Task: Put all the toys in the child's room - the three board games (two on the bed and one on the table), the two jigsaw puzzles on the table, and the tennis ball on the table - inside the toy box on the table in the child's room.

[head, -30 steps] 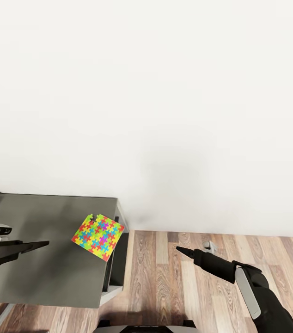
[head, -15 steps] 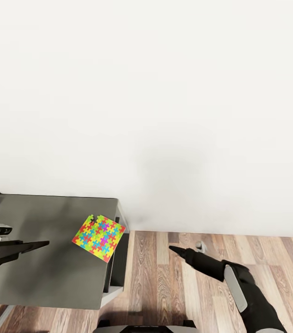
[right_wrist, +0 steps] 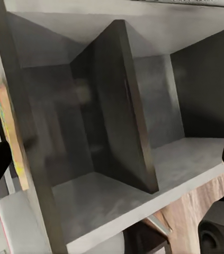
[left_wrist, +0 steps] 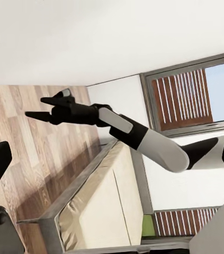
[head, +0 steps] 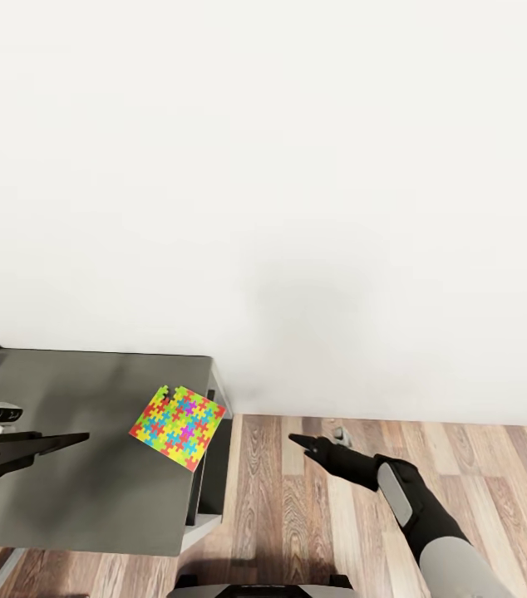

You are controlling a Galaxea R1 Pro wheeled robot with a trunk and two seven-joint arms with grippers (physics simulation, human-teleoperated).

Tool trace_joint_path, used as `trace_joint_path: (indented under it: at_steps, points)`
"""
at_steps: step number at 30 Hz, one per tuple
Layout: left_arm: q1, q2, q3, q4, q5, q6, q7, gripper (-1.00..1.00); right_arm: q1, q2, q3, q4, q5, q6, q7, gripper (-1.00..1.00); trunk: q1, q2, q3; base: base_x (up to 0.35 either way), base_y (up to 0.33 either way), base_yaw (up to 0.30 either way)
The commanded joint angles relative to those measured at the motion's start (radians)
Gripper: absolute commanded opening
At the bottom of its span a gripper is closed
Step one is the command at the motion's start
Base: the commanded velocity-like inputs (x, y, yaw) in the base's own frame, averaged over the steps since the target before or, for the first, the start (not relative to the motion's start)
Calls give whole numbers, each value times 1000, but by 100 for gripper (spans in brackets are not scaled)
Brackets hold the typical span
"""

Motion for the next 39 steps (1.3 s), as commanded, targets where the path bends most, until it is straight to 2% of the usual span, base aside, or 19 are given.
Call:
trace_joint_path:
  at_steps: [1,7,10,14,20,33,36,39]
  points:
    - [0,0,0,0,0,11,-4,100,-4,3,-4,4,-1,2,1,100,1,-2,-1,0,0,0]
    - [0,0,0,0,0,11,-4,100,-26,29,-3,19,1,-10,-15,100,1,-2,-1,0,0,0]
    - [0,0,-1,0,0,11,-4,100,-55,55,-1,37,2,-11,-44,100,1,-2,-1,0,0,0]
    - [0,0,-1,0,0,11,-4,100,-82,69,-1,68,3,-14,-76,100,1,-2,-1,0,0,0]
    - [0,-1,-1,0,0,11,-4,100,-101,78,0,92,3,-16,-97,100,1,-2,-1,0,0,0]
    - [0,-14,-1,0,0,11,-4,100,-105,81,0,100,2,-18,-102,100,1,-2,-1,0,0,0]
    - [0,-15,0,0,0,11,-4,100,-105,85,11,100,2,-18,-101,100,1,-2,-1,0,0,0]
    - [0,-16,0,0,0,10,-4,100,-105,93,40,98,1,-17,-98,100,1,-2,-1,0,0,0]
